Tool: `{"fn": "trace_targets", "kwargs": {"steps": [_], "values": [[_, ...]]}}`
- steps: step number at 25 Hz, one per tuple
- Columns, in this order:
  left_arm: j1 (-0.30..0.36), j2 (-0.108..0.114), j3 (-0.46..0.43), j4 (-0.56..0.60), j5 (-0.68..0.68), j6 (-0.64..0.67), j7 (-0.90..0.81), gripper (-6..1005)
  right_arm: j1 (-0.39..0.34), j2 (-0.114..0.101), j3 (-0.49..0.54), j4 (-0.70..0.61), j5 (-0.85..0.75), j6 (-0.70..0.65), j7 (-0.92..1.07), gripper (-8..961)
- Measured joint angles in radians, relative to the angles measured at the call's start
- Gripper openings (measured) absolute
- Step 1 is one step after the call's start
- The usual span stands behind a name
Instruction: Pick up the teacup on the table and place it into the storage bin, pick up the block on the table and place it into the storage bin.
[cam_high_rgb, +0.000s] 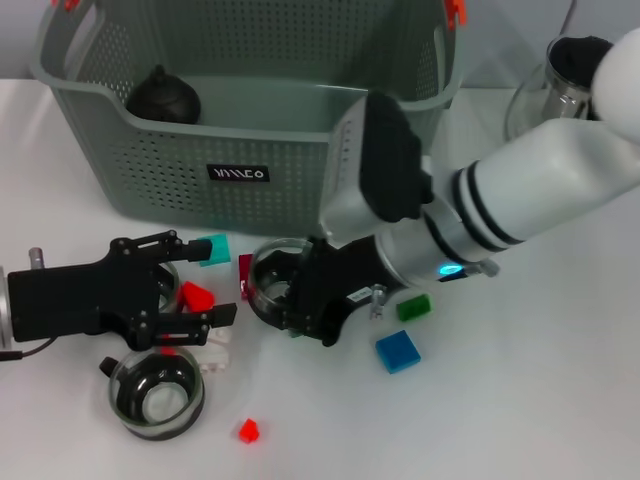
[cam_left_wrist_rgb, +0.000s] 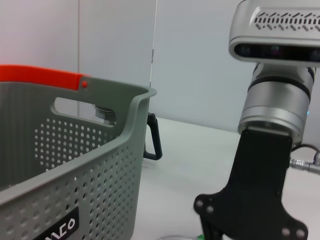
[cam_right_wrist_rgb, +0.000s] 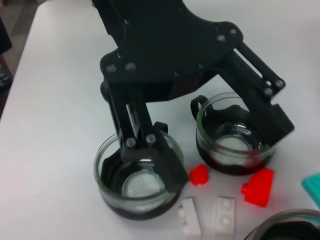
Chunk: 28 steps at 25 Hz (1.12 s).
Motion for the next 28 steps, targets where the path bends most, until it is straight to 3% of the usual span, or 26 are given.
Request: {"fn": "trace_targets", "kwargs": {"steps": [7,16,22,28], "values": [[0.0,0.002,0.0,0.0,-0.001,0.001,0.0,859,-0.11,0.0,0.103,-0.137,-0.07,-0.143,0.018,65],[0.0,0.002,0.0,0.001,-0.001,-0.001,0.0,858,-0.22,0.001,0.282,-0.432,-0.107,-0.408,0.11,66],[-0.001,0.003,0.0,0.002,-0.001,-0.001,0.001,858,-0.195,0.001,0.426,-0.619,-0.08,-0.53,0.177,66],[-0.006,0.003,0.0,0.002,-0.001,-0.006,0.002,858,-0.066,-0.001,0.623,-0.647,-0.082,-0.543,0.186,66]]}}
